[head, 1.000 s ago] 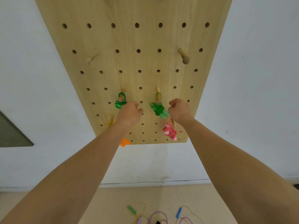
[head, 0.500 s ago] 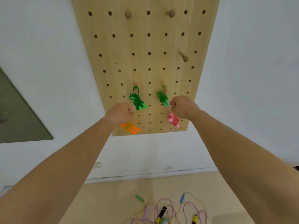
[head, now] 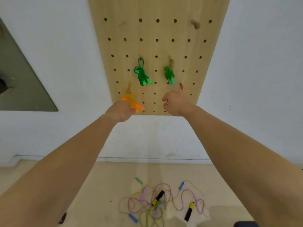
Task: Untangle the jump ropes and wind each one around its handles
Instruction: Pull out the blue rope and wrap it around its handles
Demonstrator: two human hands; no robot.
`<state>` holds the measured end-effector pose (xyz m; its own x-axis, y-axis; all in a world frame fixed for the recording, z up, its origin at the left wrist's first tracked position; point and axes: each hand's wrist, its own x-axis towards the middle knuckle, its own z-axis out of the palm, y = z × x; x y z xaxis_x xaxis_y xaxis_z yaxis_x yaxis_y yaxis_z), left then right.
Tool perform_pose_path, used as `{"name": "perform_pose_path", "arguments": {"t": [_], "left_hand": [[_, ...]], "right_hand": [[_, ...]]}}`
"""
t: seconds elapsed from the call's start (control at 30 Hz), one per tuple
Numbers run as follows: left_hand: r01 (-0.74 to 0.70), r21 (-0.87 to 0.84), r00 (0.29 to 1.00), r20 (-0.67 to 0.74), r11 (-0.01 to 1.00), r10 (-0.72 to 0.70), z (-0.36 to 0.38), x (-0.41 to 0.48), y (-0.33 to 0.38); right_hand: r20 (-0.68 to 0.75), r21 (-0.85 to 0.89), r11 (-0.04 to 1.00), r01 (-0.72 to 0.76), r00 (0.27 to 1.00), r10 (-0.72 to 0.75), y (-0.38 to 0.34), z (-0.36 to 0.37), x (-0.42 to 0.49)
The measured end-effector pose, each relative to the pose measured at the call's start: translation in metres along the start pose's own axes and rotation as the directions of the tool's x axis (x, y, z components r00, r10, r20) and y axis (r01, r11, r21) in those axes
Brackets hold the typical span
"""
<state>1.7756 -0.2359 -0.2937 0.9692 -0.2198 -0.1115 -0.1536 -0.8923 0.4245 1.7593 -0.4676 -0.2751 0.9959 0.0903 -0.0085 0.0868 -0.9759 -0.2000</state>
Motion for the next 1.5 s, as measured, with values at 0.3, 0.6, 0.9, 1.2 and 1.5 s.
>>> {"name": "perform_pose_path", "arguments": {"t": [0.3,0.6,0.9,1.2,1.5], "left_hand": [[0.059,0.150,0.986,0.146,0.987,-0.081,0.206,0.052,-0.058],[0.057,0.207,0.952,0.284,0.977,-0.115,0.462,0.105,-0.158],[0.040,0.243,0.908,0.396,0.969,-0.137,0.705,0.105,-0.270],[0.153,0.195,0.852,0.470,0.969,-0.229,0.800,0.022,-0.321],[0.392,0.167,0.812,0.400,0.905,-0.425,0.892,-0.023,-0.401]], "right_hand": [[0.167,0.034,0.998,-0.052,0.985,0.046,0.068,0.214,0.024],[0.291,0.096,0.988,-0.124,0.952,0.091,0.135,0.484,0.040],[0.403,0.131,0.976,-0.172,0.909,0.106,0.167,0.751,0.020],[0.525,0.164,0.956,-0.242,0.842,0.123,0.168,0.862,-0.079],[0.656,0.235,0.922,-0.307,0.750,0.082,0.135,0.961,-0.118]]}}
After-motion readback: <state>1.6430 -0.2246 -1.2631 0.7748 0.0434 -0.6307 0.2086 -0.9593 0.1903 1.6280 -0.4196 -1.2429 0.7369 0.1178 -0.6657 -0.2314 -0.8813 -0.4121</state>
